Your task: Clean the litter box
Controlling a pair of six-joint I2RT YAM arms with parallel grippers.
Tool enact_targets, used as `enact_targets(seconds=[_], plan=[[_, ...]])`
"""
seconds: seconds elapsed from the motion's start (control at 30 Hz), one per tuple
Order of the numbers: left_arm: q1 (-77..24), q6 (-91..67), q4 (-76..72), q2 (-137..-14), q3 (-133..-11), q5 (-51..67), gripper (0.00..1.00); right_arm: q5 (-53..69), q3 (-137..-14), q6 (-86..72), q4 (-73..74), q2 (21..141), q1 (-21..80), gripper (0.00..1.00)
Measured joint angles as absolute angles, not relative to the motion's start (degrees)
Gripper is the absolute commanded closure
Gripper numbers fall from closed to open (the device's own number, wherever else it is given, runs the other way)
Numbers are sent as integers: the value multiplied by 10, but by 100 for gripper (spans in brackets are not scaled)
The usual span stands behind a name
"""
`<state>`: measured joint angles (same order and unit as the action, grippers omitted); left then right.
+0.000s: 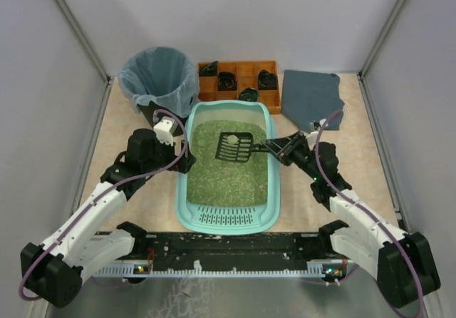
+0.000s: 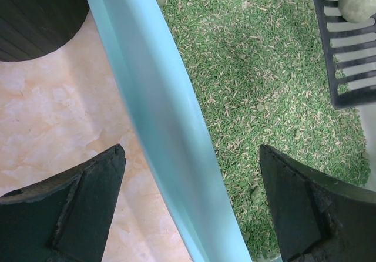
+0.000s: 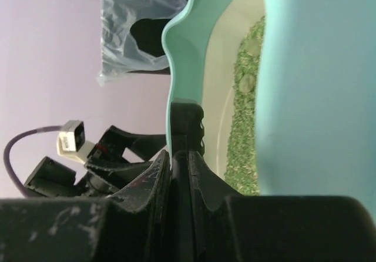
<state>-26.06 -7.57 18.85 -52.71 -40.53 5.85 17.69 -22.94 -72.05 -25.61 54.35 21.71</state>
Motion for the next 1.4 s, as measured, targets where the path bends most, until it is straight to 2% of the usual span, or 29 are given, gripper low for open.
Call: enact_targets(seconds=[0.2, 0.33, 0.87, 1.2, 1.4], plan=[[-261, -76, 188, -527, -405, 59, 0, 155, -274, -658, -190, 535, 236, 100], [-261, -75, 189, -528, -405, 61, 0, 124, -266, -654, -184, 484, 229, 100], [-261, -82, 195, -527, -405, 67, 0, 140, -258, -695, -226, 532, 235, 100], [-261, -119, 215, -514, -405, 63, 0, 119, -298, -729, -198, 541, 235, 100], [-261, -123, 230, -522, -405, 58, 0, 102, -362, -733, -176, 578, 236, 100]])
